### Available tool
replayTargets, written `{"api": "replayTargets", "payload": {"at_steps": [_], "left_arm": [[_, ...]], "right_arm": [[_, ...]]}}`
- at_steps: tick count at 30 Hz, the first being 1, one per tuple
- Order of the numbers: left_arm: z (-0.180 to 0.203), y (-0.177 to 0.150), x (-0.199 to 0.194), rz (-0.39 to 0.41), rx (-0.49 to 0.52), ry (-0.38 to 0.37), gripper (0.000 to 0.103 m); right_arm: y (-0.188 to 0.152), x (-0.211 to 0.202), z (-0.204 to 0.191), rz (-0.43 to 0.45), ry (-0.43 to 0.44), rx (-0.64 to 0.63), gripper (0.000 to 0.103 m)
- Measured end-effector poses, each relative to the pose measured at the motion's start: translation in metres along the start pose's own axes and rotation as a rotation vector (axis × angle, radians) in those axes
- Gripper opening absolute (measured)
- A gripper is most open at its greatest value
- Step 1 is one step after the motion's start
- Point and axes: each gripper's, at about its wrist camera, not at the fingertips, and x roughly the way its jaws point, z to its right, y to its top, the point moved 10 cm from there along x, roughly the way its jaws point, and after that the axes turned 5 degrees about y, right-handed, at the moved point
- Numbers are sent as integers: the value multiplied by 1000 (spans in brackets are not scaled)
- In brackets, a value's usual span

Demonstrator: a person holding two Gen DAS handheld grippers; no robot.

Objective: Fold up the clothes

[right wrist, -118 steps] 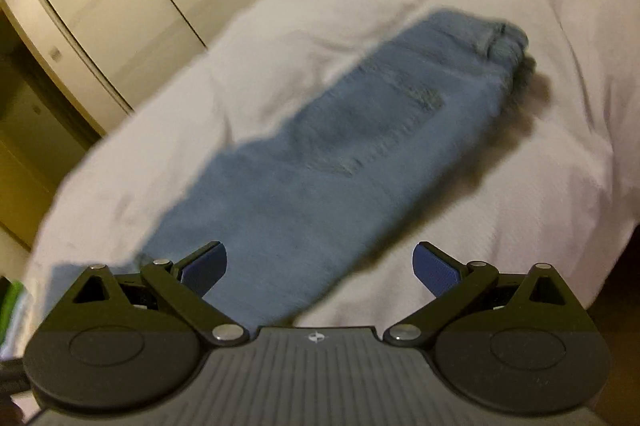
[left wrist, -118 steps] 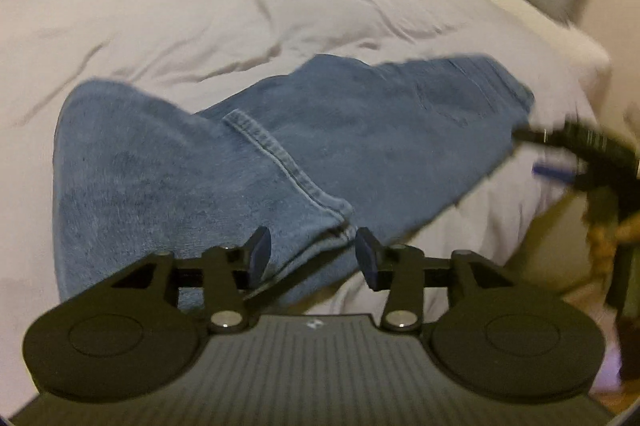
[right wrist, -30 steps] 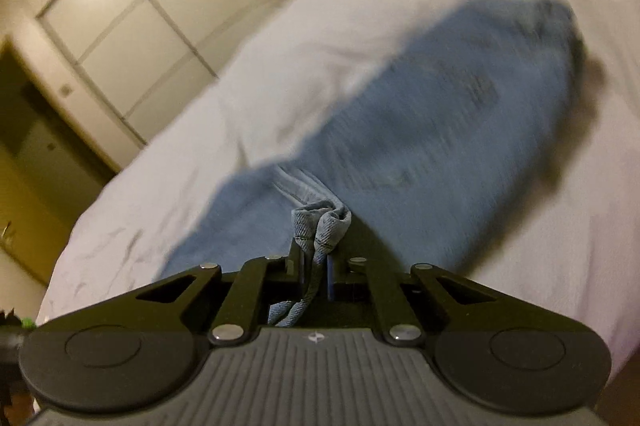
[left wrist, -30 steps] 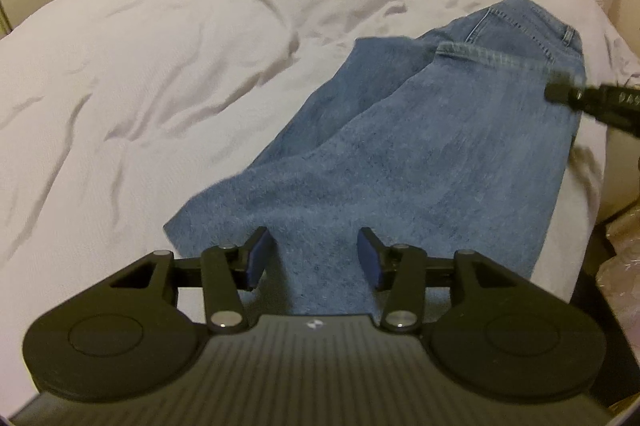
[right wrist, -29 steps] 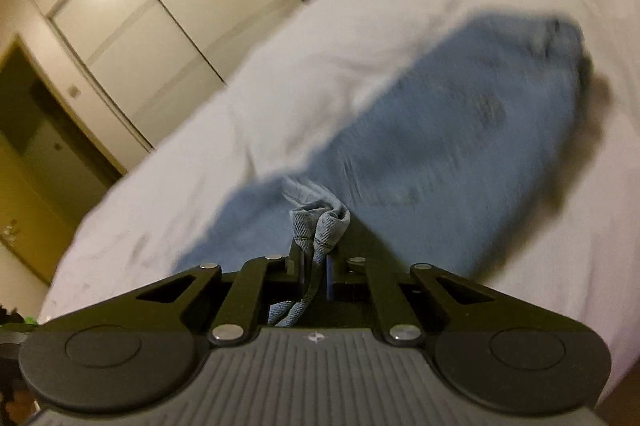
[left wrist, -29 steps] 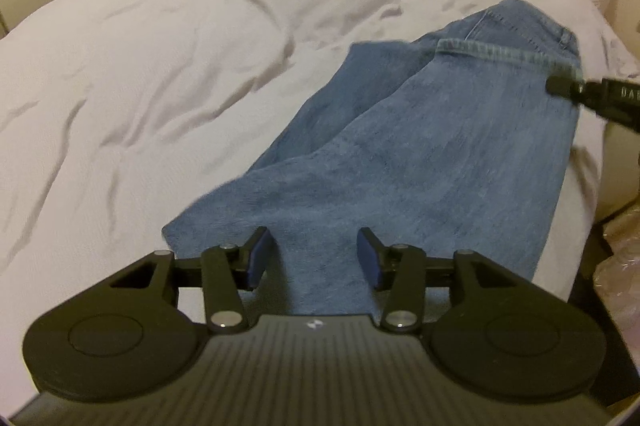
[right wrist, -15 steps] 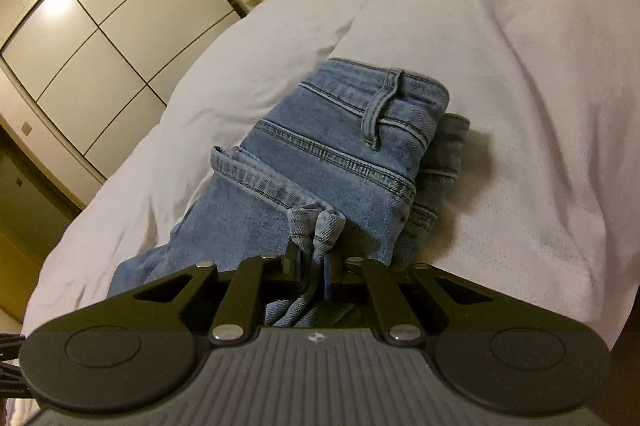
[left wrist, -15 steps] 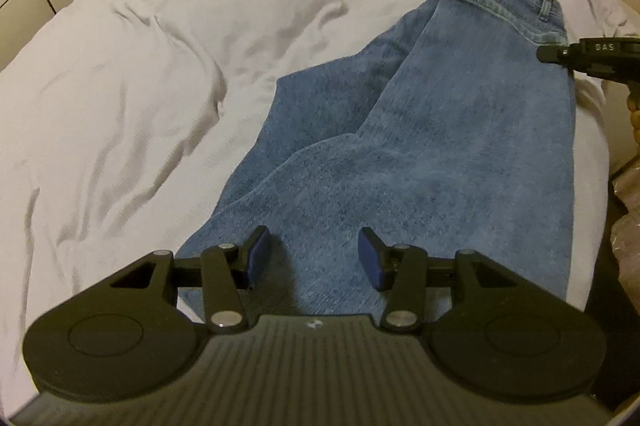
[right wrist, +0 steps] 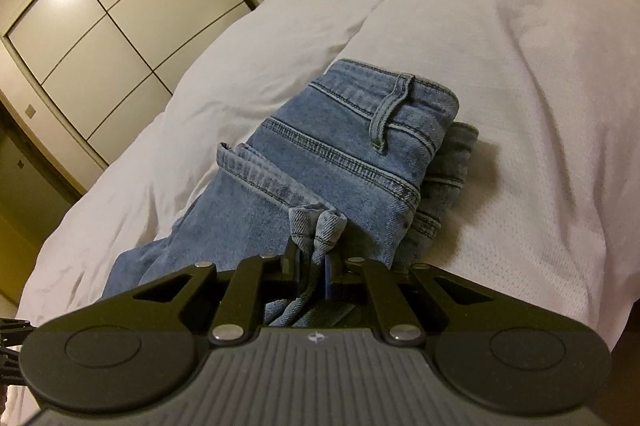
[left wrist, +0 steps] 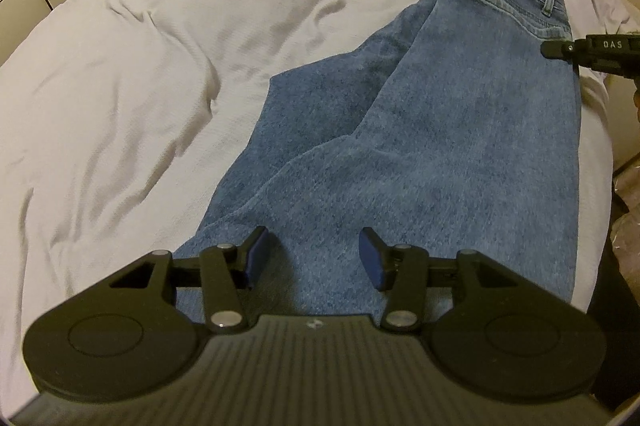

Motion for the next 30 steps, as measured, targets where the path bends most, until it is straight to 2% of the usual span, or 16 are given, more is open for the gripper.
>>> {"api": "replayTargets", "payload": {"at_steps": [6,8,12,15,20,25,27,30], "left_arm": [[-1,8,4,14,-1,5,45],[-1,12,5,16,1,6,45],[-4,21,8,21,-3,17,45],[-6,27,14,22,-14,24,45],[-6,27,28,2,-25,35,44],[-5,29,31,16,-25,24,44],[-5,29,31,21,-29,24,44],[-5,27,30,28,-28,27,45]], "right_arm": [[3,-2,-1,-1,11,-15,7],[7,-5,-7,10,15,-70,8],[37,-23,-20,106,24,-175,7],[60,-33,-15,141,18,-192,7],[60,-17,24,88,-5,-117,7],[71,-37,28,172,2,-115,7],[68,-35,44,159,-26,-68,7],[66,-36,54,174,11,-14,7]]}}
